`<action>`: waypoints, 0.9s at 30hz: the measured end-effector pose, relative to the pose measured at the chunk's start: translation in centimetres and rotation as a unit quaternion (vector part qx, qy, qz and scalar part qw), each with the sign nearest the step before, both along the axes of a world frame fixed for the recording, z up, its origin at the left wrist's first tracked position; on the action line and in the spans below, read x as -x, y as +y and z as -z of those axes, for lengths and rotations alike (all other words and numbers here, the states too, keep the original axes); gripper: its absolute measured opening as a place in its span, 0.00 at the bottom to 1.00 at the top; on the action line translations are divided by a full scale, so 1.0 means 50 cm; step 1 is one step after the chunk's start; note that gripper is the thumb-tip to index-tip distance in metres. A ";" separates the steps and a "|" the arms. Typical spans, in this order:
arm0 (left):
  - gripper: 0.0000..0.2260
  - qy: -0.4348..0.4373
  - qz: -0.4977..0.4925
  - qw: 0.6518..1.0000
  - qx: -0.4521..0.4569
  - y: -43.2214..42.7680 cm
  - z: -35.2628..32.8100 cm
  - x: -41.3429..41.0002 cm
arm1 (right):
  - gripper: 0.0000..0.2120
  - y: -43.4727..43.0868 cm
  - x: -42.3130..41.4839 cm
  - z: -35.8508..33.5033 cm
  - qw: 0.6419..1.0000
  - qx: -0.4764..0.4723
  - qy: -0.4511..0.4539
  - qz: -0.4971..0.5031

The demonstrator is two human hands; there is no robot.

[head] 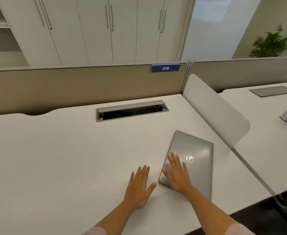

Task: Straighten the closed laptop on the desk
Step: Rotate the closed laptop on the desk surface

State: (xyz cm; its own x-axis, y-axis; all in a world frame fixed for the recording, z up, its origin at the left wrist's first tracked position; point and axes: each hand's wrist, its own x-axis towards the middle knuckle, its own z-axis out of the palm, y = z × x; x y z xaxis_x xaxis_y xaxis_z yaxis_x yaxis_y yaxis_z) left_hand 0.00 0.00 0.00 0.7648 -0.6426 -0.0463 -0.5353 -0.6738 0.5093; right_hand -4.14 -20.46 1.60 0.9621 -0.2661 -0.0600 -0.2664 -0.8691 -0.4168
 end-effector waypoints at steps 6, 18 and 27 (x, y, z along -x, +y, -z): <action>0.31 -0.001 0.014 1.000 -0.026 -0.133 -0.001 0.009 | 0.31 -0.128 -0.002 0.011 0.999 0.012 0.037 -0.001; 0.38 -0.026 -0.057 0.992 -0.110 -0.276 0.021 0.042 | 0.30 -0.319 -0.017 0.043 0.998 -0.016 0.058 0.005; 0.38 -0.043 -0.068 0.991 -0.105 -0.276 0.030 0.049 | 0.30 -0.432 -0.043 0.025 0.996 -0.015 0.077 0.048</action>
State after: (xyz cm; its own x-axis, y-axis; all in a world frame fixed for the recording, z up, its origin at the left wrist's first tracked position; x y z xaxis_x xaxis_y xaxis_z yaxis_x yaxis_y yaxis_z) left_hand -2.45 -13.79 -1.48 0.8507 -0.5162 -0.0991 -0.4671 -0.8289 0.3078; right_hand -2.00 -42.05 0.36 0.9110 -0.3523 -0.2142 -0.4105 -0.8238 -0.3909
